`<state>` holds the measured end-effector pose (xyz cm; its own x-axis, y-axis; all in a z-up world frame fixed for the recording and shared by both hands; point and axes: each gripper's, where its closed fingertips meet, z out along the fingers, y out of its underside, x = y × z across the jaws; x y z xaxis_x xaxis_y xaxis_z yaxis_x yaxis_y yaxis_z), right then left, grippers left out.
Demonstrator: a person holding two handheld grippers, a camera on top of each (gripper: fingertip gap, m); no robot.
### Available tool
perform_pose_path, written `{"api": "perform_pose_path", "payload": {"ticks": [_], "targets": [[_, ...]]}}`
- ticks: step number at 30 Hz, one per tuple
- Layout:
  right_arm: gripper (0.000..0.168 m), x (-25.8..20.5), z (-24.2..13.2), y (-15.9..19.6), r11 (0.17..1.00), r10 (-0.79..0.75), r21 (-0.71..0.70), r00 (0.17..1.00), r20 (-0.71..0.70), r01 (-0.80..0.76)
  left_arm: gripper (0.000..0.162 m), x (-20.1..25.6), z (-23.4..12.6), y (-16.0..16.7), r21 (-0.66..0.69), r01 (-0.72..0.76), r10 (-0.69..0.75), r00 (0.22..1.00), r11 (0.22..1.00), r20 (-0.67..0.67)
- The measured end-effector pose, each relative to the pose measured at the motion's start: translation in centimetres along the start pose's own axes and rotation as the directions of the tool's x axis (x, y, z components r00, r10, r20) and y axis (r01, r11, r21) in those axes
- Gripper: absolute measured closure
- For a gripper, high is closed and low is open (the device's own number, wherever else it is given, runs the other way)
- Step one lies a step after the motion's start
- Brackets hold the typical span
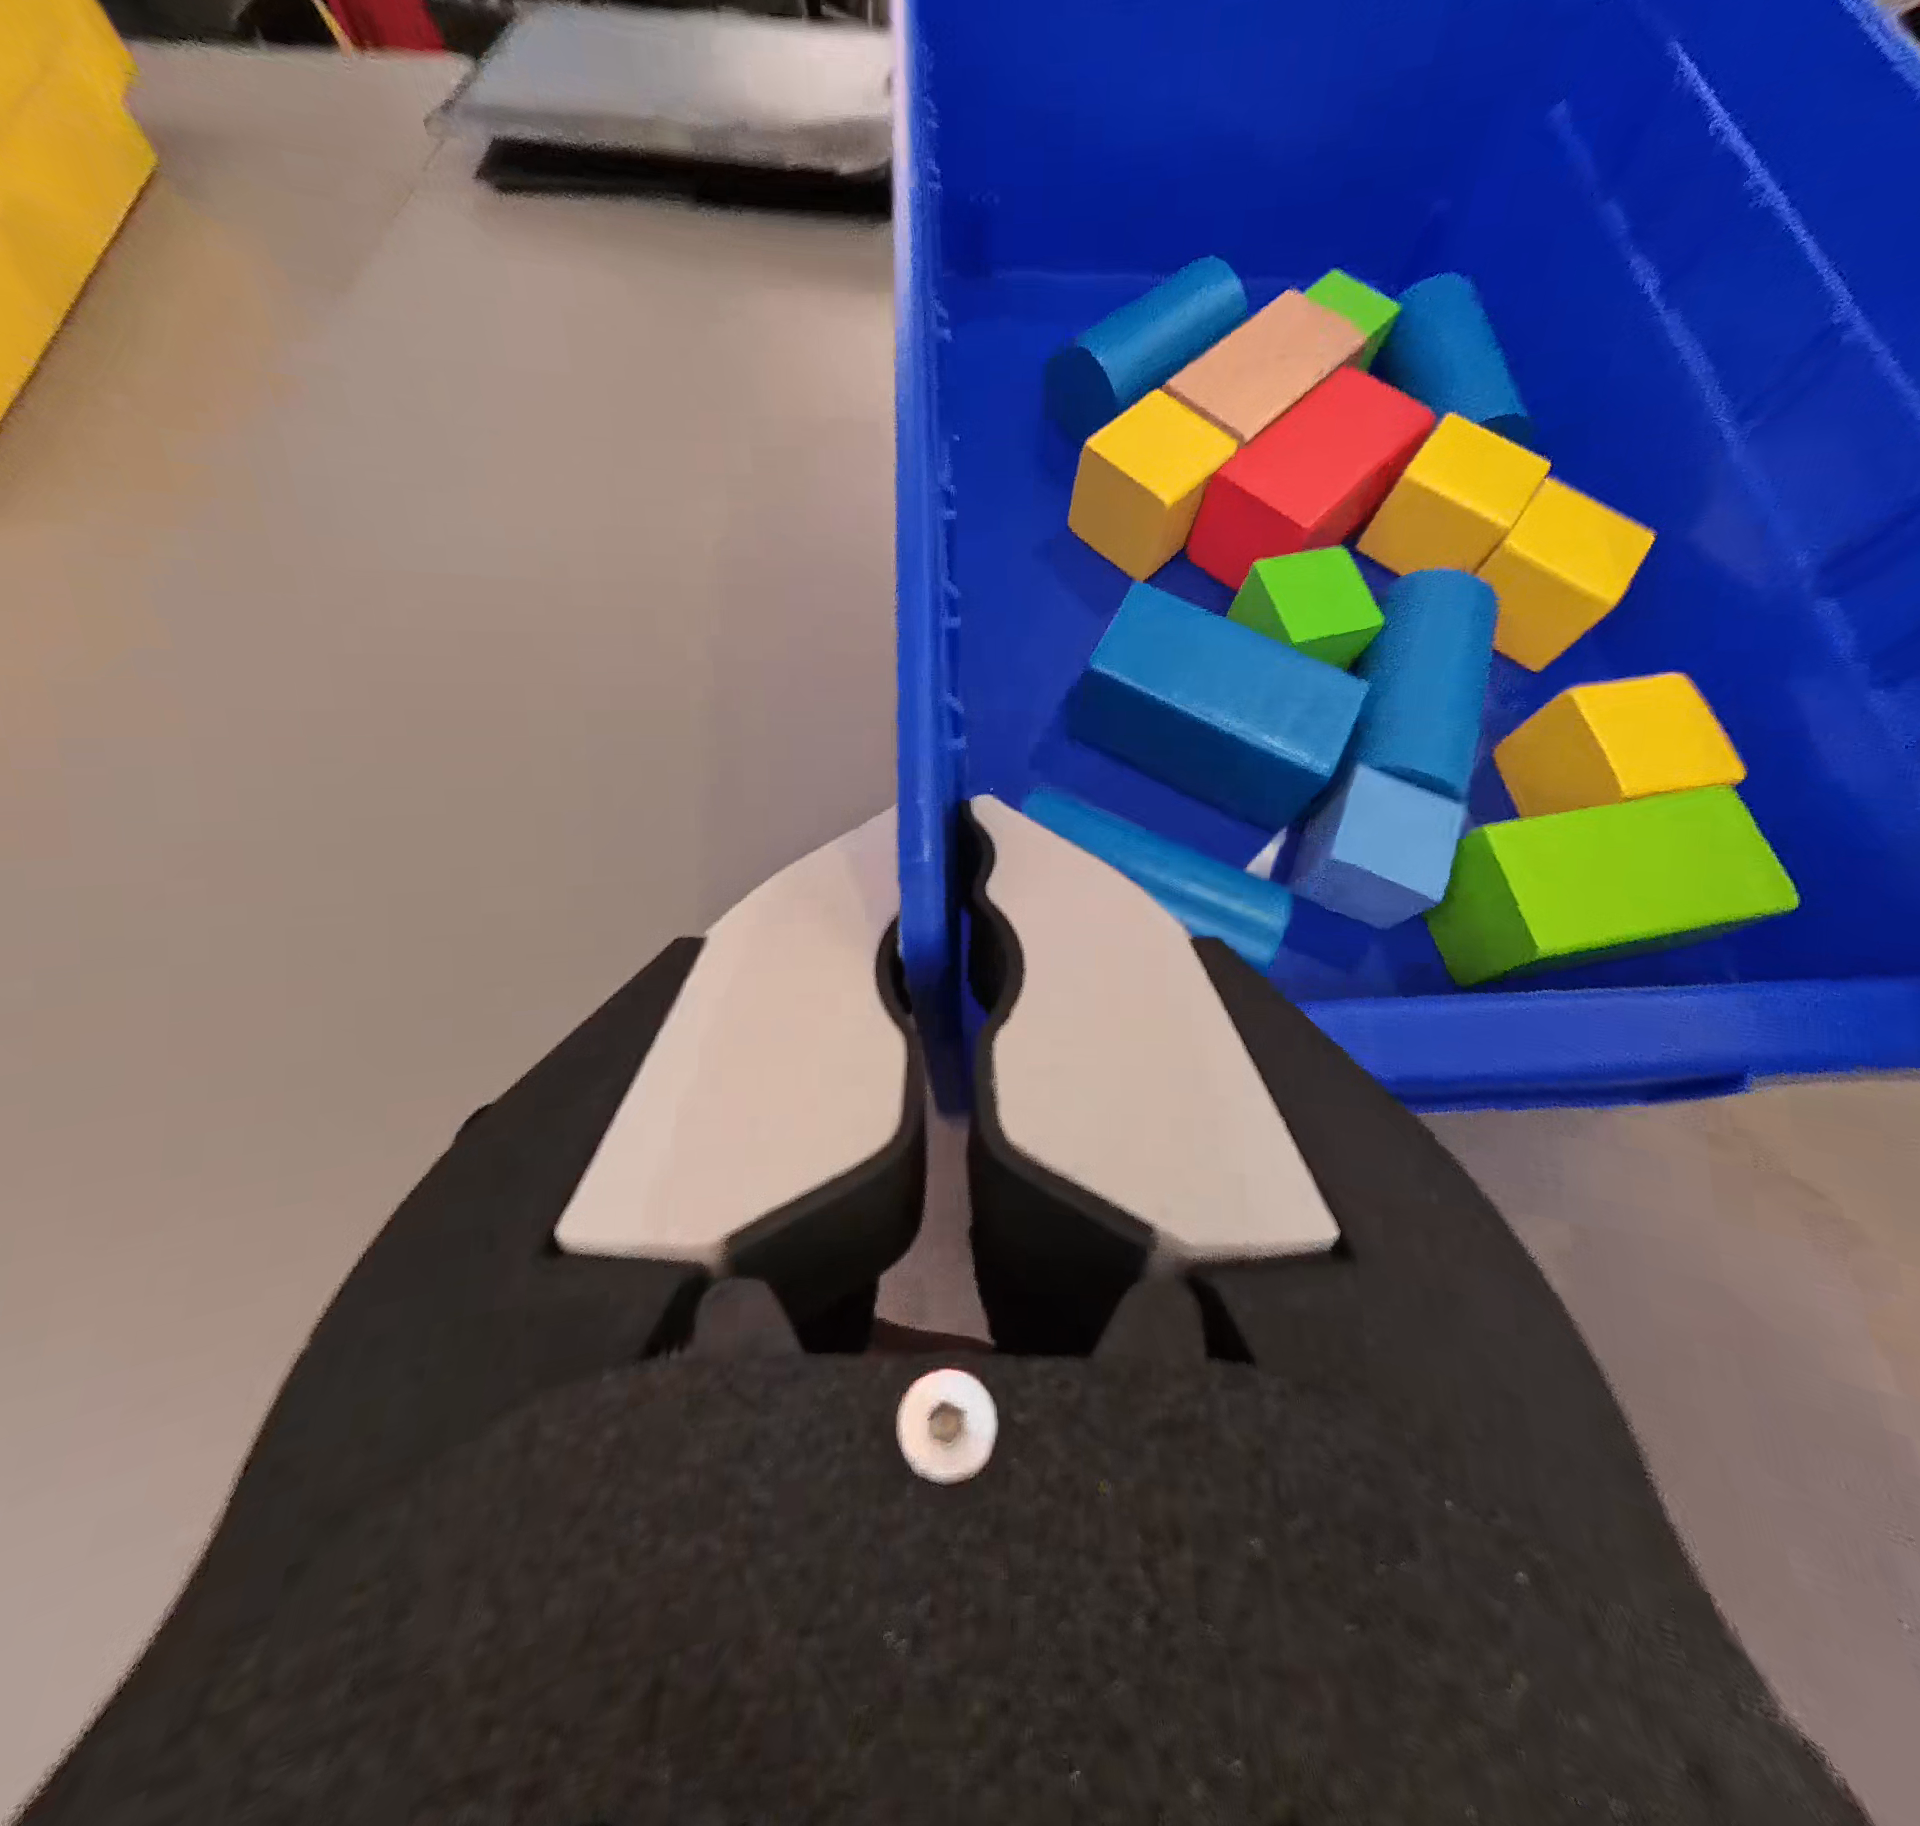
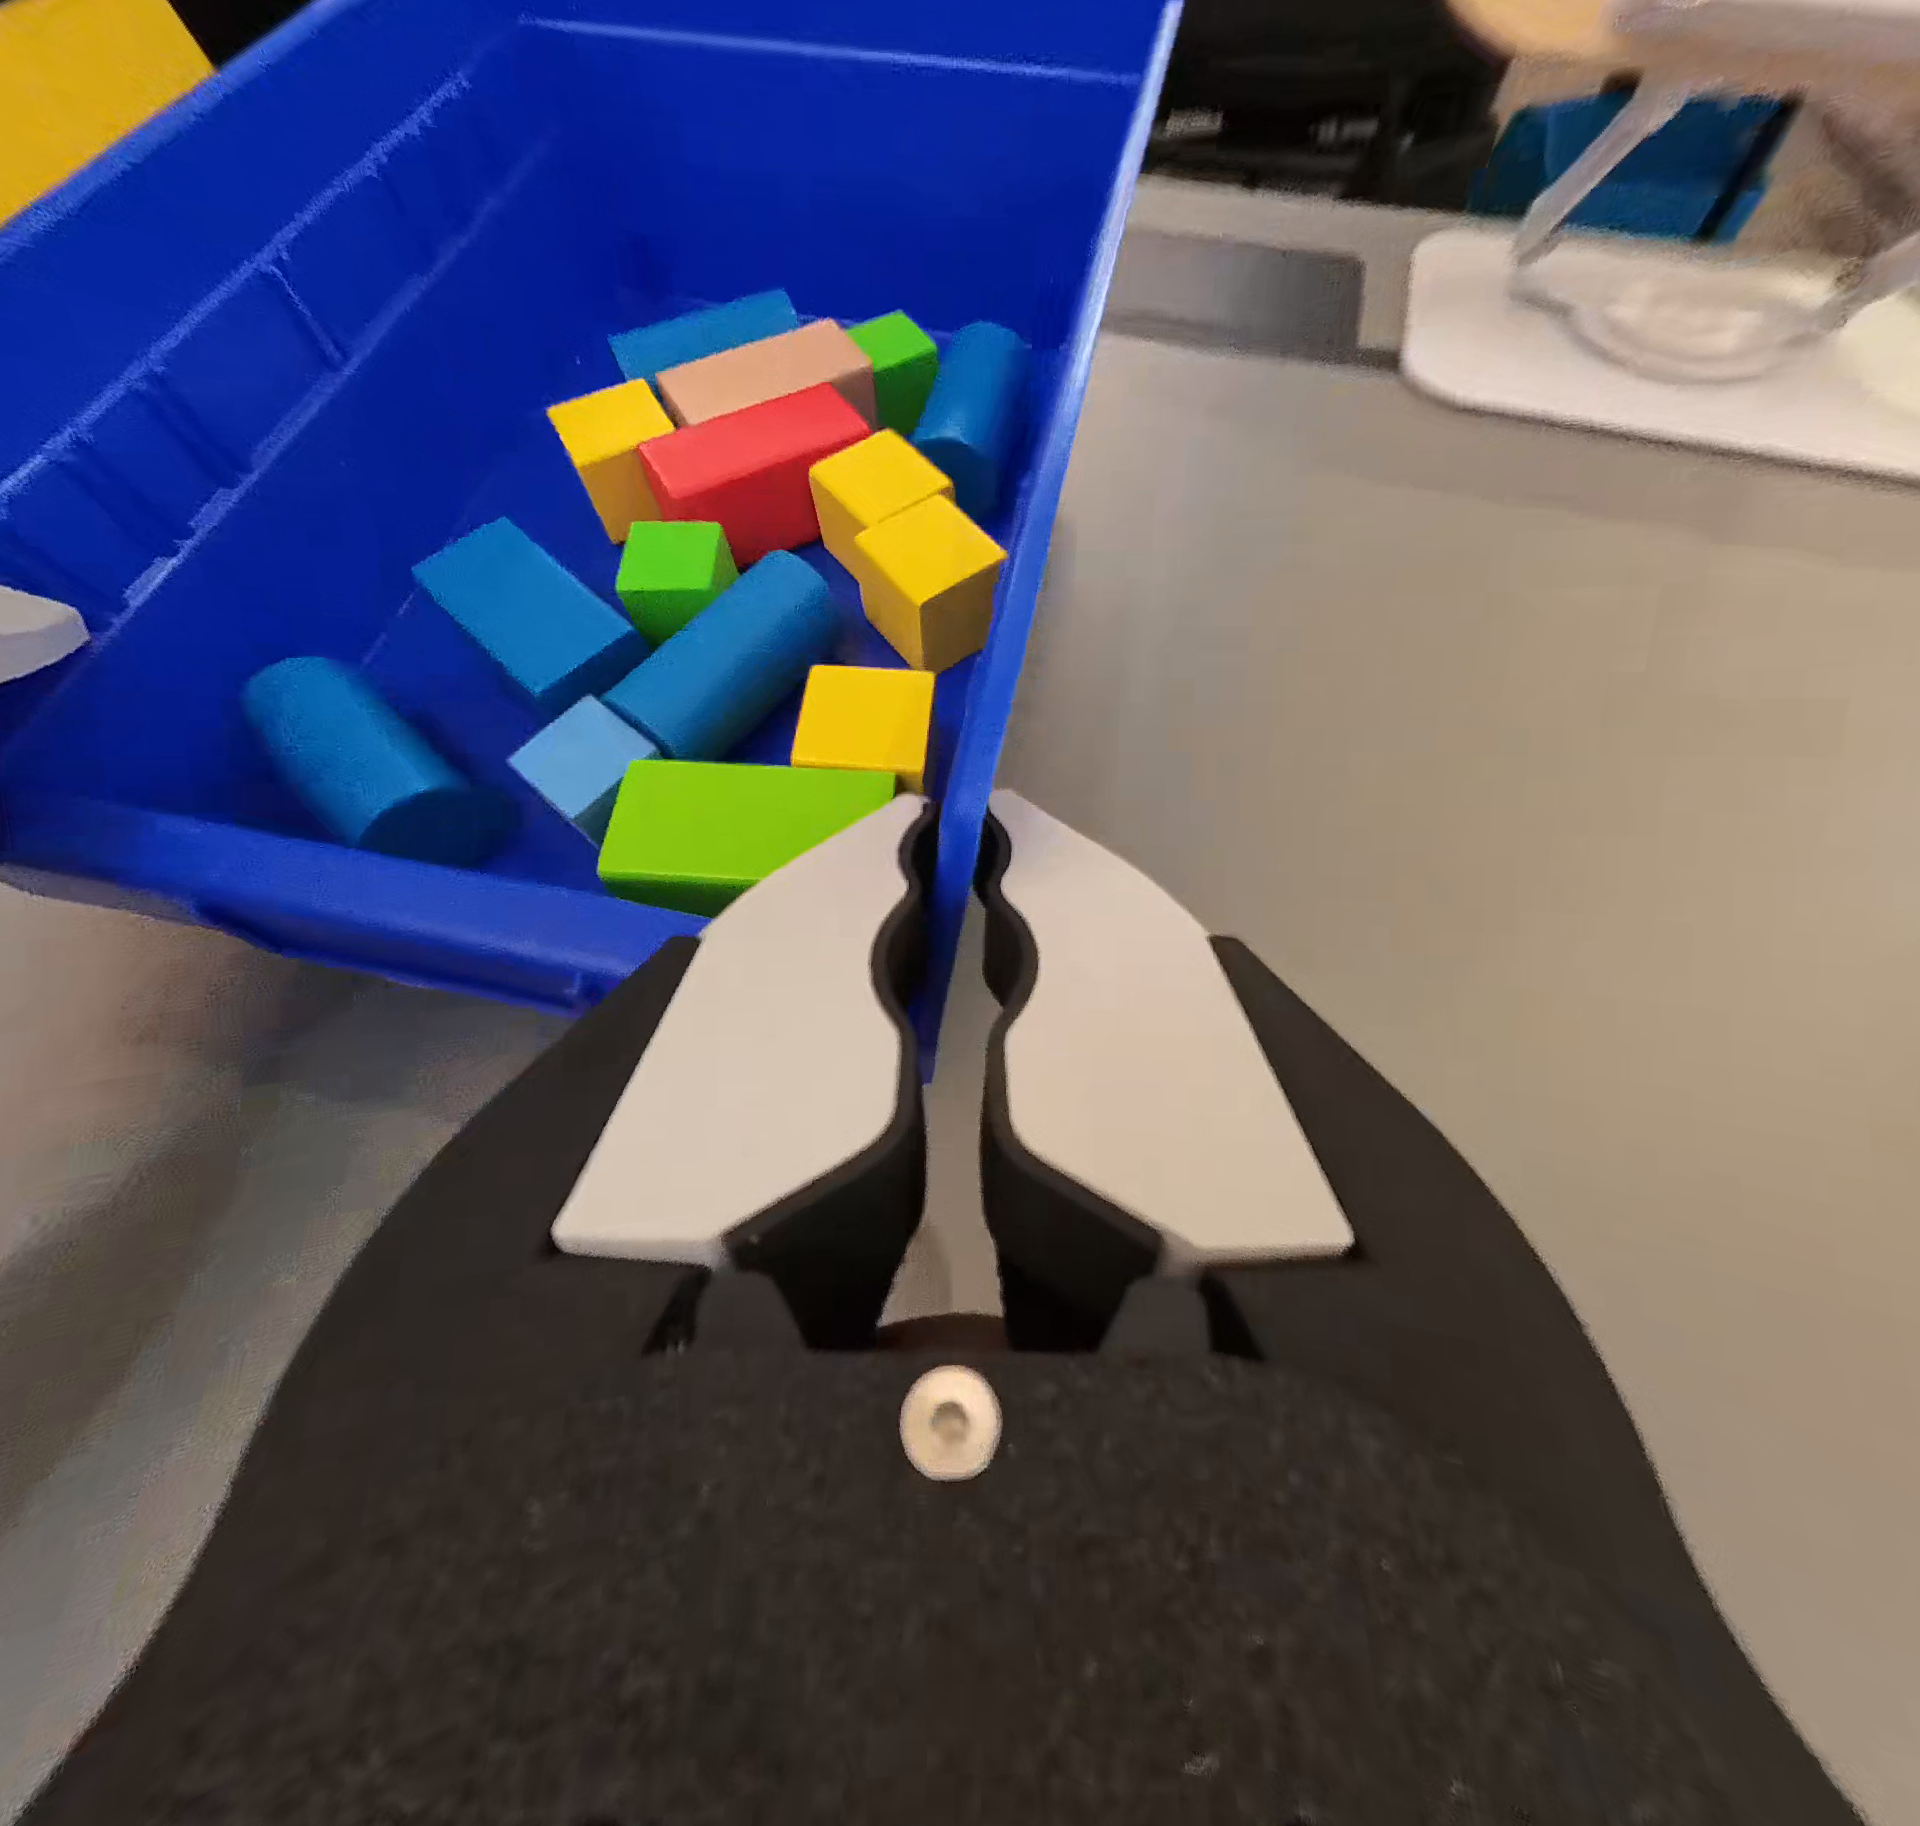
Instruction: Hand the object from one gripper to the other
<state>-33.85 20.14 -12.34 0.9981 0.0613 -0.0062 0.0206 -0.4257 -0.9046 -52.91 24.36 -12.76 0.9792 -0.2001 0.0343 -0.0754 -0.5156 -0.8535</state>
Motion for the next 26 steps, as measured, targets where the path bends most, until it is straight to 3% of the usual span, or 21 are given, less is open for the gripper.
{"api": "perform_pose_path", "payload": {"ticks": [4,7,9,12,15,17,20,23,26], "targets": [[0.162,-1.1,1.9,0.8,1.0,-0.011,0.026,1.0,-0.025,0.012,0.159,-1.0,1.7,-0.1,0.01,0.1,-0.1,0.994,0.995,-0.035],[0.159,-1.3,1.4,0.9,1.0,-0.006,-0.001,0.997,0.082,0.006,0.154,-1.1,1.3,-0.1,0.007,0.109,-0.109,0.994,0.994,-0.018],[0.149,-1.0,-0.6,0.6,1.0,0.003,-0.016,0.979,0.202,0.0,0.115,-1.6,-0.2,-1.3,0.042,0.116,-0.117,0.993,0.992,0.032],[0.139,2.2,-5.6,-0.6,0.999,-0.029,0.034,0.94,0.341,0.019,0.106,-0.8,-4.2,-4.4,0.183,0.098,-0.11,0.992,0.978,0.056],[0.132,9.6,-10.9,-1.2,0.995,-0.041,0.095,0.925,0.378,0.005,0.103,3.2,-7.3,-5.5,0.27,0.117,-0.11,0.993,0.956,-0.04],[0.13,16.8,-13.6,-1.0,0.989,-0.025,0.144,0.95,0.312,-0.022,0.103,6.6,-7.9,-4.4,0.286,0.123,-0.099,0.99,0.95,-0.097],[0.129,29.9,-17.0,1.4,0.98,0.006,0.196,0.998,0.065,-0.019,0.106,10.6,-7.0,-1.7,0.284,0.144,-0.098,0.981,0.948,-0.168],[0.125,41.7,-20.9,5.8,0.975,0.022,0.22,0.972,-0.232,0.031,0.1,13.1,-5.5,0.2,0.217,0.198,-0.145,0.961,0.956,-0.236],[0.123,47.4,-22.6,7.0,0.971,0.15,0.225,0.949,-0.278,-0.087,0.095,13.5,-4.4,0.8,0.189,0.065,-0.039,0.989,0.98,-0.141]]}}
